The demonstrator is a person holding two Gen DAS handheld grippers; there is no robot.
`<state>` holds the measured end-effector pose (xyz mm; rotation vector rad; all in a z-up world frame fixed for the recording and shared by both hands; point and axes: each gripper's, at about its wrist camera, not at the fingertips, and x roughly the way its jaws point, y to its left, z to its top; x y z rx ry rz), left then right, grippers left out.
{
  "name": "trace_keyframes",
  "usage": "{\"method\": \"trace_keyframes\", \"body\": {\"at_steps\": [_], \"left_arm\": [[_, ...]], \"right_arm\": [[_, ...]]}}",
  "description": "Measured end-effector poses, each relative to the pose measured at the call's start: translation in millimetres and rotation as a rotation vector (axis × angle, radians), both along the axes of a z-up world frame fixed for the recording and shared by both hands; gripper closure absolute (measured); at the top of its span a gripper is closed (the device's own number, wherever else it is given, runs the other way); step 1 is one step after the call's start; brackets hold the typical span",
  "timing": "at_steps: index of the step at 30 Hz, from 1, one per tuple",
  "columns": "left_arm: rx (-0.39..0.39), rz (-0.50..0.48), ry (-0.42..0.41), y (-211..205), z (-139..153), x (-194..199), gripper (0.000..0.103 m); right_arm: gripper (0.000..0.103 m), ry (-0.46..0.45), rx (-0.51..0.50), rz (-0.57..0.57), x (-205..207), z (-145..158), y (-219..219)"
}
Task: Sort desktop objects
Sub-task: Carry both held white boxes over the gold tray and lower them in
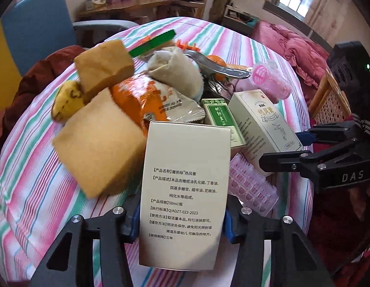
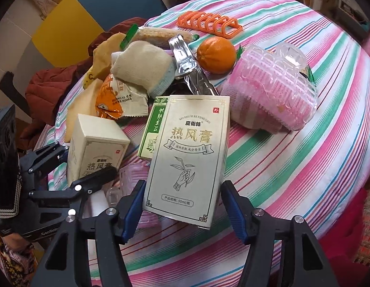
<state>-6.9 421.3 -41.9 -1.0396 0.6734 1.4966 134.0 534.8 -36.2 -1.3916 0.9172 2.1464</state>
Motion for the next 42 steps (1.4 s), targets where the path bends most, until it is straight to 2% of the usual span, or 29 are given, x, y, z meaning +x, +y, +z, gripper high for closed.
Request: {"method": "trace_keyframes", "body": {"at_steps": [5, 9, 13, 15, 17, 19, 21, 24, 28, 33, 38, 42], "left_arm": [[0.036, 0.114, 0.008, -21.7, 12.2, -3.8, 0.052], [0.094, 0.220, -0.028, -50.6, 26.8, -8.1, 0.052], [0.127, 0.293, 0.004, -70.8, 39.2, 2.0, 0.052], [0.164, 0.337, -0.026, -85.3, 44.5, 4.4, 0.052], [0.199, 0.372, -0.072, -103.0, 49.0, 4.1, 0.052], [0.220, 0.412, -0.104, -123.2, 52.6, 4.3, 0.052], [0.247, 0.445, -0.131, -145.0, 55.7, 3.6, 0.052], [0.260, 0.488, -0.115, -172.5, 62.2, 1.5, 0.052], [0.286, 0.546, -0.134, -211.6, 67.2, -5.8, 0.052], [0.272, 0.634, -0.085, -264.4, 68.1, -17.4, 0.052], [0.237, 0.747, -0.074, -313.9, 56.4, -38.0, 0.052], [0.185, 0.816, -0.064, -347.8, 41.2, -57.8, 0.052]], "right_arm": [[0.042, 0.021, 0.020, -0.005, -6.0, 1.1, -1.7], [0.044, 0.039, 0.086, -0.001, -7.2, 10.7, -6.2], [0.043, 0.062, 0.123, 0.003, -8.5, 17.9, -9.3], [0.044, 0.070, 0.138, 0.011, -7.2, 23.3, -12.9], [0.044, 0.087, 0.130, 0.027, 5.7, 30.3, -12.4], [0.050, 0.118, 0.092, 0.043, 5.4, 33.4, -16.5], [0.050, 0.148, 0.070, 0.048, 6.8, 39.4, -18.4], [0.051, 0.161, 0.082, 0.085, 5.3, 52.6, -33.8], [0.051, 0.178, 0.061, 0.167, -13.3, 62.6, -66.8], [0.051, 0.229, 0.014, 0.258, -47.2, 75.7, -114.1], [0.051, 0.279, -0.033, 0.428, -94.7, 89.9, -190.3], [0.051, 0.270, -0.059, 0.560, -133.9, 87.0, -262.7]]}}
